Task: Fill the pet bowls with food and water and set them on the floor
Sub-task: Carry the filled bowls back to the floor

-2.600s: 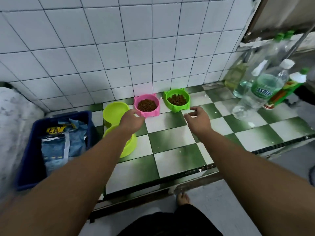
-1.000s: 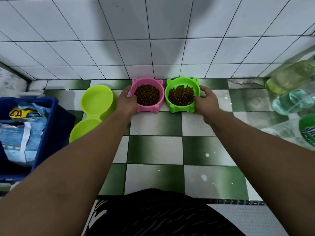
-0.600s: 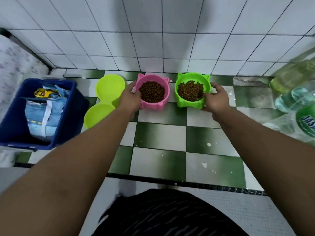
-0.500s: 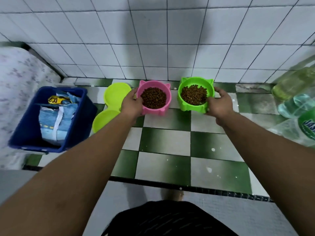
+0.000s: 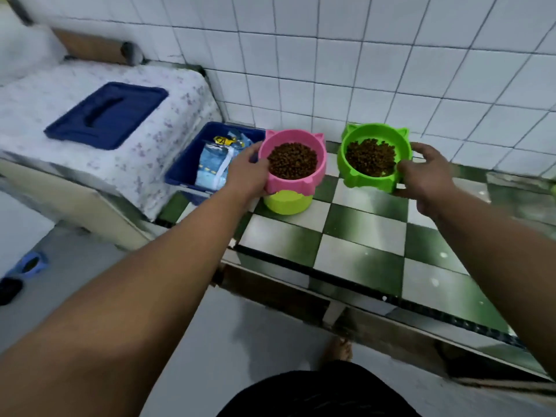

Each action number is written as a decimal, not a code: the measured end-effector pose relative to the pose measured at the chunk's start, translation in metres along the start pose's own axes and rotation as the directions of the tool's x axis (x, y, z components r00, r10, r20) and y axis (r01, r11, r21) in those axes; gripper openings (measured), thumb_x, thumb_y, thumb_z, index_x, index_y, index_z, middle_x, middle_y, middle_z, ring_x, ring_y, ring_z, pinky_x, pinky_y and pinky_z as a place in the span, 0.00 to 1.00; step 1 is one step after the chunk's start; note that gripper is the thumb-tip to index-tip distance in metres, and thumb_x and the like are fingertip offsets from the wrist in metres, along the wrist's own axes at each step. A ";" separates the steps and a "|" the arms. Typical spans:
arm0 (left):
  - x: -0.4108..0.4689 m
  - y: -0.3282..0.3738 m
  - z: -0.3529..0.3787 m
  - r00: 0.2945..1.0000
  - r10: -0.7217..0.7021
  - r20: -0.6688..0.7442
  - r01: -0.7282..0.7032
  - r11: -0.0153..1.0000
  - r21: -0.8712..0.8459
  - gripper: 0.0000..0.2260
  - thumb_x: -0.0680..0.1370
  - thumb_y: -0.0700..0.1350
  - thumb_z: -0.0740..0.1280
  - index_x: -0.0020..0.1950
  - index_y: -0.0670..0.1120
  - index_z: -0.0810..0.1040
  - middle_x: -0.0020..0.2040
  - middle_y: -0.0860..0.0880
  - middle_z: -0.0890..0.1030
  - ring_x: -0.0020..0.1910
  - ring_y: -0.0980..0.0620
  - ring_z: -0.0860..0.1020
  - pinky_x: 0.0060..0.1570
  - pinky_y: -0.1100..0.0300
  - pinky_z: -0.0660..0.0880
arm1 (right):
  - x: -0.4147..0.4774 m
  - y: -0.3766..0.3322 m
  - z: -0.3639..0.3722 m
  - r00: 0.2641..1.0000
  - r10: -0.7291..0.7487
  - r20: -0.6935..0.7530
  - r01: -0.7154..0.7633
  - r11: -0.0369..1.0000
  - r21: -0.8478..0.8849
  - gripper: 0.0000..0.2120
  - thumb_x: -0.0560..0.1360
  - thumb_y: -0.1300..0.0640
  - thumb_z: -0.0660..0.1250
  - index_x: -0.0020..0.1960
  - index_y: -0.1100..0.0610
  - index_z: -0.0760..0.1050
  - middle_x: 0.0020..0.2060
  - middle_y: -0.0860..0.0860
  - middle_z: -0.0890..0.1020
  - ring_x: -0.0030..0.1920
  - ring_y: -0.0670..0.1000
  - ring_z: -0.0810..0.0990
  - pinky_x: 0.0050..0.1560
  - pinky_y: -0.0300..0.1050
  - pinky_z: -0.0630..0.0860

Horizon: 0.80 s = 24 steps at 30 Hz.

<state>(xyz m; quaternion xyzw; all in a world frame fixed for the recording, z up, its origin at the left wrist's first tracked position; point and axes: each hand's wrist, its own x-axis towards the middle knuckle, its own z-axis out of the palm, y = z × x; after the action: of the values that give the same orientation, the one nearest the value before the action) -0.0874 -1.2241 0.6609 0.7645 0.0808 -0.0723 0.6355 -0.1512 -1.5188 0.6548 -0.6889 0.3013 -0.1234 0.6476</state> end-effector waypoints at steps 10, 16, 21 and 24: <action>-0.116 -0.076 -0.216 0.949 -0.122 -0.292 0.102 0.991 -0.082 0.14 0.81 0.47 0.67 0.66 0.57 0.79 0.46 0.46 0.87 0.37 0.49 0.87 0.35 0.50 0.84 | -0.144 0.010 0.154 0.960 -0.029 0.279 0.041 0.999 -0.036 0.18 0.75 0.64 0.64 0.61 0.46 0.75 0.52 0.59 0.80 0.42 0.55 0.83 0.38 0.61 0.84; -0.174 -0.142 -0.338 0.823 -0.257 -0.506 0.163 0.961 -0.222 0.16 0.83 0.44 0.66 0.69 0.57 0.76 0.46 0.46 0.86 0.33 0.49 0.86 0.30 0.55 0.81 | -0.214 0.029 0.273 0.857 -0.086 0.509 0.154 0.984 -0.094 0.20 0.74 0.65 0.64 0.63 0.50 0.77 0.48 0.55 0.82 0.42 0.56 0.83 0.33 0.55 0.84; -0.198 -0.186 -0.420 0.676 -0.339 -0.654 0.181 0.937 -0.299 0.16 0.83 0.42 0.65 0.70 0.54 0.76 0.50 0.43 0.84 0.44 0.43 0.86 0.32 0.53 0.82 | -0.256 0.049 0.374 0.716 -0.029 0.698 0.202 0.965 -0.167 0.23 0.73 0.63 0.65 0.63 0.43 0.75 0.46 0.50 0.81 0.48 0.57 0.84 0.42 0.58 0.85; -0.198 -0.210 -0.459 0.572 -0.384 -0.725 0.172 0.920 -0.352 0.17 0.83 0.41 0.66 0.71 0.51 0.75 0.50 0.43 0.83 0.43 0.44 0.85 0.32 0.51 0.83 | -0.277 0.061 0.436 0.646 -0.005 0.763 0.215 0.961 -0.175 0.22 0.74 0.63 0.64 0.62 0.43 0.74 0.49 0.51 0.80 0.51 0.59 0.84 0.40 0.58 0.84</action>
<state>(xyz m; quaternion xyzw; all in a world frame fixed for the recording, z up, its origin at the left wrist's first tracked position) -0.3227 -0.7418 0.5854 0.6125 0.4769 0.1781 0.6047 -0.1410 -1.0020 0.5999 -0.7704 -0.0256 0.1741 0.6128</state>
